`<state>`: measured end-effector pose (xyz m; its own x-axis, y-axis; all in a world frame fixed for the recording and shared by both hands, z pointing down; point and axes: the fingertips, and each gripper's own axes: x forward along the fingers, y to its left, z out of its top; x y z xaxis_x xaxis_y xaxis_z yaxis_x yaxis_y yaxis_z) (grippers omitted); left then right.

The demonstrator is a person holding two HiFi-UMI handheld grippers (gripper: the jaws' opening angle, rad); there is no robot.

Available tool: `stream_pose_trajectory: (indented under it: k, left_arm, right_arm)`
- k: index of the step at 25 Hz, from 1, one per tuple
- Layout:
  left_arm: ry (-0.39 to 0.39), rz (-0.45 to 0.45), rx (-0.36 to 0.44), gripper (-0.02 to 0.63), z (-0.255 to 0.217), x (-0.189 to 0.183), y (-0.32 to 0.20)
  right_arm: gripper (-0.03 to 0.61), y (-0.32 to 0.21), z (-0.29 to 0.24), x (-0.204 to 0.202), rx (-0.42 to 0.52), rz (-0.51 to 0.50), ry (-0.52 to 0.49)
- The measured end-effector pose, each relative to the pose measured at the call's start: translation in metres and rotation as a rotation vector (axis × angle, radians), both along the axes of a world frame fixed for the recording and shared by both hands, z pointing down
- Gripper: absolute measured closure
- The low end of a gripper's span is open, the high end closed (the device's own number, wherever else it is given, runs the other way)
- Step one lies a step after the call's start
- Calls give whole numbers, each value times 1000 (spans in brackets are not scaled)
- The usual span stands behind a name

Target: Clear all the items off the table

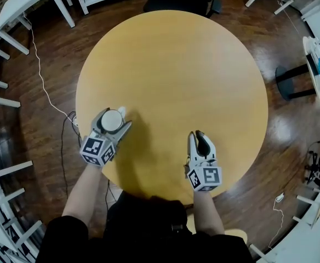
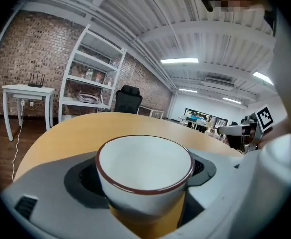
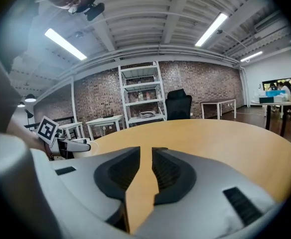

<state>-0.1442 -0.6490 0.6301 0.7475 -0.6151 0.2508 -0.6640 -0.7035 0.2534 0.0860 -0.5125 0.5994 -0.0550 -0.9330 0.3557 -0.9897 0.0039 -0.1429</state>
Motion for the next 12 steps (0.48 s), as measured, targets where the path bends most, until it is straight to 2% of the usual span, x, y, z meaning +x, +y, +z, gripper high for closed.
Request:
stream_pose_trajectory:
  k: [5,9,12]
  left_arm:
    - [10,-4,22,202,0,4,-9]
    - [-36,20,104,202,-2,13,-1]
    - [-45,21,132,202,0,11,7]
  right_arm:
    - [500,-6,6,1,-11,12,6]
    - [500,-7,8,-2,-21,12,7]
    - [500,-6,7,-10,-15,6,-1]
